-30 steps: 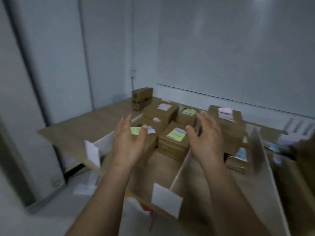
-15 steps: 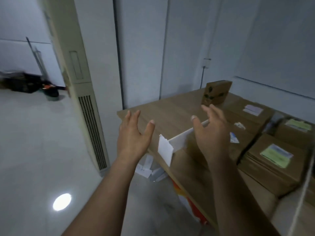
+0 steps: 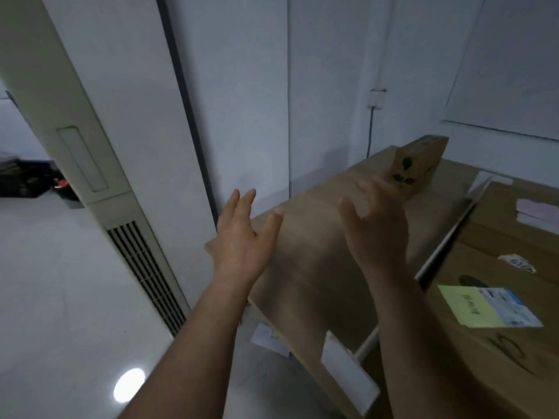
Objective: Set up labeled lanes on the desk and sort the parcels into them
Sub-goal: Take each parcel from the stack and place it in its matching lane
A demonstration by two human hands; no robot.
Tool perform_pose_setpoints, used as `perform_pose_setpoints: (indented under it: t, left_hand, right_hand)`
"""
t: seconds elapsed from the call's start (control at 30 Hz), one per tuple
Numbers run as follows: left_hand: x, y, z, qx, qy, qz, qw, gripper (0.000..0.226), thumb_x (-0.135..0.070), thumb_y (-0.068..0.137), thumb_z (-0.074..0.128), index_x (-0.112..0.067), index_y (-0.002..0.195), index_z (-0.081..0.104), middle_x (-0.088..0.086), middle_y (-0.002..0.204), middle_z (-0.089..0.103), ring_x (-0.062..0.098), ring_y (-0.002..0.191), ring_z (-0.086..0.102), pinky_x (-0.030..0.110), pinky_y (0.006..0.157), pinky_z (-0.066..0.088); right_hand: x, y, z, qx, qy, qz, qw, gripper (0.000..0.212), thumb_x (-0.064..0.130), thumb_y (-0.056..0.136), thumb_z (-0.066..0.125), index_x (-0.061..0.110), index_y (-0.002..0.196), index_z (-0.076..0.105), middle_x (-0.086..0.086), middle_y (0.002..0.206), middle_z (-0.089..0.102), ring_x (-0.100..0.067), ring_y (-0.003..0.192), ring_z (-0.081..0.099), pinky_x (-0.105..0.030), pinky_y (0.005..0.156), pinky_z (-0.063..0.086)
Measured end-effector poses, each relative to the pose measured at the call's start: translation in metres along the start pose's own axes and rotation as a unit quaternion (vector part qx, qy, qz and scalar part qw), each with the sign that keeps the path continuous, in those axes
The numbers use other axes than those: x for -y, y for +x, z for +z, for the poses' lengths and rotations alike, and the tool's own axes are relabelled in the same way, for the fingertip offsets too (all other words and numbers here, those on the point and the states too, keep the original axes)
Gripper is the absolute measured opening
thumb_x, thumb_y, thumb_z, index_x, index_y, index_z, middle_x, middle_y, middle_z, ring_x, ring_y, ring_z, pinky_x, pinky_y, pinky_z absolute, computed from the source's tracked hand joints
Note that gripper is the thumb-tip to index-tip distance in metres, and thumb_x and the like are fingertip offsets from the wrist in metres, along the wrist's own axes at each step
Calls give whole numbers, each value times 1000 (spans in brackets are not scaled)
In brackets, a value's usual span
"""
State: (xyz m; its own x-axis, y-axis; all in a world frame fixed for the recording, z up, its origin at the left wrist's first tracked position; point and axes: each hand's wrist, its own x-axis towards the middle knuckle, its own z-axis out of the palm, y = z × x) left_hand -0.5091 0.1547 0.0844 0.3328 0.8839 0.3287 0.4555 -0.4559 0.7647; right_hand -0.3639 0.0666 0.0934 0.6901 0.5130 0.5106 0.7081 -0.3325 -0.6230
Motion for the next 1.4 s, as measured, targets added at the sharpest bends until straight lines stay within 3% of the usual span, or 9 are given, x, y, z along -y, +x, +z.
perform_pose_setpoints:
  t: [0.1,0.27,0.33,0.47,0.63,0.8,0.97,1.23,1.4]
  left_hand:
    - [21,35,9,12,8,-6,1000,62,-50,90,50,-29,145,31,-5,157,18,13,144,15,31,114,16]
    - [52,105,29,42,13,-12,999,65,-53,91,47,-29,147,26,-7,157,17,13,144,16,32,114,17]
    - [62,136,40,62,12,6,998,67,-55,90,46,-29,147,26,-7,157,17,14,144,17,35,114,19]
    - [70,196,52,93,5,51,994,67,-54,89,46,-27,147,27,-5,157,18,15,144,17,37,113,21]
    - [80,277,57,139,-6,92,986,65,-54,90,45,-30,147,25,-8,157,17,13,144,17,37,112,23]
    - [78,333,90,193,-40,131,972,65,-49,90,50,-27,147,27,-5,156,21,13,143,18,34,113,21]
    - [59,359,151,251,-73,144,954,70,-49,88,53,-29,148,24,-6,154,26,13,141,23,30,112,22]
    - [14,403,274,319,-81,146,933,78,-53,89,49,-31,151,5,-4,156,22,16,142,22,32,115,19]
    - [4,420,354,344,-94,145,923,71,-53,92,43,-31,151,8,-6,156,21,14,142,22,26,111,18]
  right_hand:
    - [1,23,35,23,-11,12,1000,40,30,94,51,9,128,54,-11,134,49,-21,122,43,-22,84,29]
    - [4,63,88,5,-22,35,999,45,32,93,52,13,134,51,-6,143,43,-20,132,37,-29,102,31]
    - [6,82,106,-18,-27,52,998,45,32,92,53,14,134,52,-4,142,45,-19,132,38,-31,105,30]
    - [11,121,135,-46,-47,87,994,42,34,94,51,16,132,50,-3,138,46,-19,127,39,-28,97,31]
    - [28,166,175,-100,-43,116,987,42,26,93,57,13,133,53,-6,143,44,-19,132,37,-23,103,26]
    - [25,194,202,-135,-73,146,977,44,24,90,59,13,133,53,-8,144,43,-19,135,36,-28,106,29]
    - [-11,232,200,-152,-126,185,963,45,32,89,59,17,132,53,-5,143,44,-23,127,45,-37,99,43]
    - [-107,300,192,-189,-150,222,945,52,30,86,65,13,133,54,-9,142,45,-23,131,42,-39,104,39]
    - [-177,330,193,-189,-149,267,933,55,39,89,59,22,139,45,-1,142,43,-16,129,40,-31,98,37]
